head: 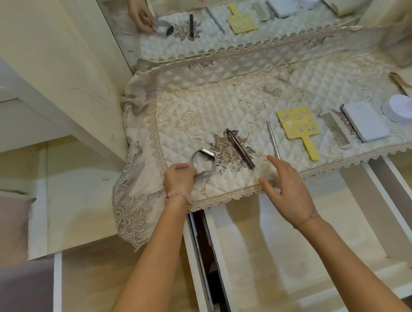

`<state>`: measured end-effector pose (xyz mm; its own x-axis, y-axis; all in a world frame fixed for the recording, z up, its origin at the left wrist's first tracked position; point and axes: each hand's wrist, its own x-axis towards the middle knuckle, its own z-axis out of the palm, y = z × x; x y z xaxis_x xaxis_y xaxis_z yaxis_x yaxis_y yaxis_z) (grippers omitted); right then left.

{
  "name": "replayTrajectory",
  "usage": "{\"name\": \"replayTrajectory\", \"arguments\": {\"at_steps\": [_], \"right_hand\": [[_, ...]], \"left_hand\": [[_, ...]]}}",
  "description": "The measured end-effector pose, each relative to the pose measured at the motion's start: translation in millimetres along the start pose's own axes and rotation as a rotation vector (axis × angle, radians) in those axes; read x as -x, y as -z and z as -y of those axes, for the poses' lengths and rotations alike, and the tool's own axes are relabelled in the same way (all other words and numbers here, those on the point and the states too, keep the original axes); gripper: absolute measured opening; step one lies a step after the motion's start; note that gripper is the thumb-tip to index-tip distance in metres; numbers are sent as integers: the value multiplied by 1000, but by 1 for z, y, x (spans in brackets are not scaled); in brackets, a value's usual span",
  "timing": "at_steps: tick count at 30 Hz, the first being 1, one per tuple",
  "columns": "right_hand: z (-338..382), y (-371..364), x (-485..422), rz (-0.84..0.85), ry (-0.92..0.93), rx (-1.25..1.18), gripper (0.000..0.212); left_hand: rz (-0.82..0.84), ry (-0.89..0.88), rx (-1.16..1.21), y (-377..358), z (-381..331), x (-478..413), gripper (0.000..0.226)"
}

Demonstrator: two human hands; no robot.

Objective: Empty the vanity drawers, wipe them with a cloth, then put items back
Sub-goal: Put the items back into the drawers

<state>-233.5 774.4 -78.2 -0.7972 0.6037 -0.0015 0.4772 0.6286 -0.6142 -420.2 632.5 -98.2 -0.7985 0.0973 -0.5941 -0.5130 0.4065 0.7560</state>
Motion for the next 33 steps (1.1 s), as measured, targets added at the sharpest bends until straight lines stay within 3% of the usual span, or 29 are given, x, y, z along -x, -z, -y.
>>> {"name": "replayTrajectory", "arguments": {"at_steps": [7,23,28,33], "right_hand": [[2,6,14,-19,-21,-4,53],[-22,61,70,-171,-78,87,56],[-42,91,98,-219,-98,100,56],[-78,127,128,-246,-113,88,56]], "left_hand": [[256,67,304,4,14,25,19],[458,-53,373,-8,23,105,22],[515,-101,362,-31,26,142,12],[540,-125,330,-74,38,187,19]]}}
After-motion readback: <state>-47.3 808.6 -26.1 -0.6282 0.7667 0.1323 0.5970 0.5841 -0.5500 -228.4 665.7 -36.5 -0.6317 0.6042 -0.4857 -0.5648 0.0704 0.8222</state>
